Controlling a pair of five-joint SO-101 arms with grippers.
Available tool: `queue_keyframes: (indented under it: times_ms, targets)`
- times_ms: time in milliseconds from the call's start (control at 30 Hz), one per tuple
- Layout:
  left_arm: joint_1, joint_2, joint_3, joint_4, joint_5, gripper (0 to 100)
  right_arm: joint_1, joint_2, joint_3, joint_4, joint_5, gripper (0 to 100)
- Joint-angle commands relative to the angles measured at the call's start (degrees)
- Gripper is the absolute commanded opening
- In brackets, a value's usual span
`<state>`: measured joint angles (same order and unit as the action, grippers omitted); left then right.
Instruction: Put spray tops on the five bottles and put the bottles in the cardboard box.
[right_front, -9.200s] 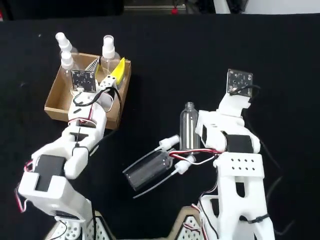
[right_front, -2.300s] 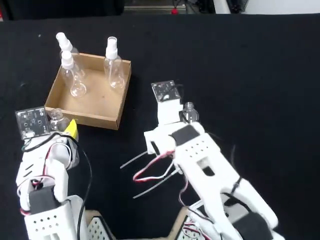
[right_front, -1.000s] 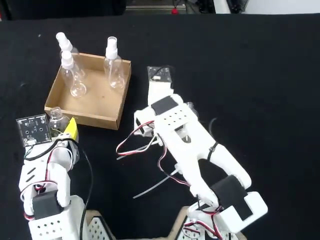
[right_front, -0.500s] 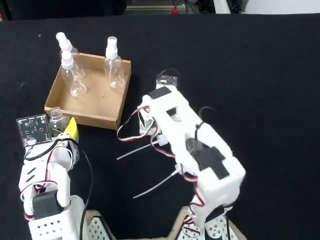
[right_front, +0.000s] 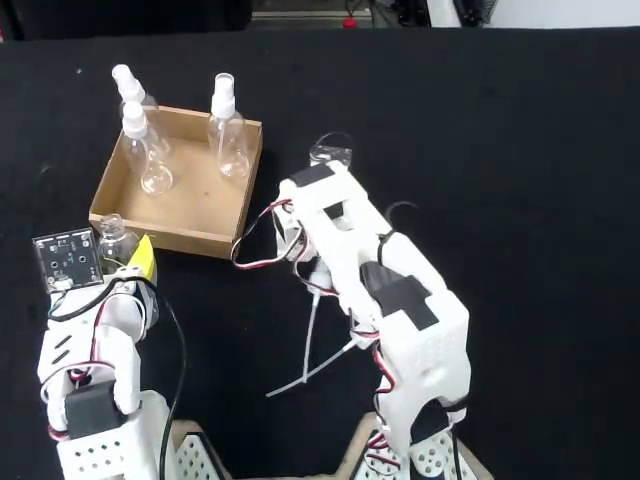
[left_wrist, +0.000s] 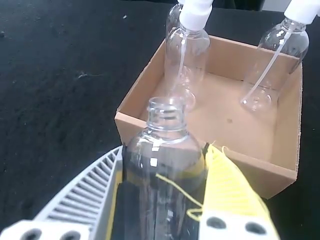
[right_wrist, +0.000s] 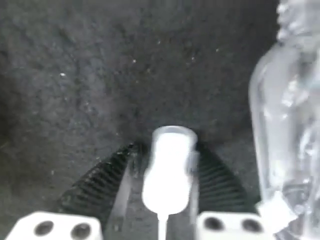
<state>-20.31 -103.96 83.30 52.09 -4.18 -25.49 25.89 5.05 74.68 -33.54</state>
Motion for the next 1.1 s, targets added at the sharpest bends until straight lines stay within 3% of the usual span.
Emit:
queue_keyframes:
  times_ms: [0,200,467,700,833,1067]
  targets:
    - [-0.5,-0.5,-1.9,0.3,0.2,17,-0.3,-0.7,-5.7,0.9,6.3,4.6]
    - [-0.5,-0.5,-1.9,0.3,0.2,17,3.4,-4.1,-11.8,2.1,14.6,1.1]
    - [0.0,-0.5,-1.9,-0.2,0.5,17,7.2,-15.1,-25.5,13.5,21.6,1.1]
    - [0.4,-0.6,-8.3,-0.3,0.6,17,5.1,-26.2,-39.9,14.2,22.1,1.1]
    - [8.9,-0.5,-13.7,-0.7,0.2,17,5.3,-29.6,-48.1,11.3,22.0,1.2]
    - [26.9,-0.5,-5.8,-18.3,0.1,17,5.0,-30.9,-60.6,8.3,22.0,1.5]
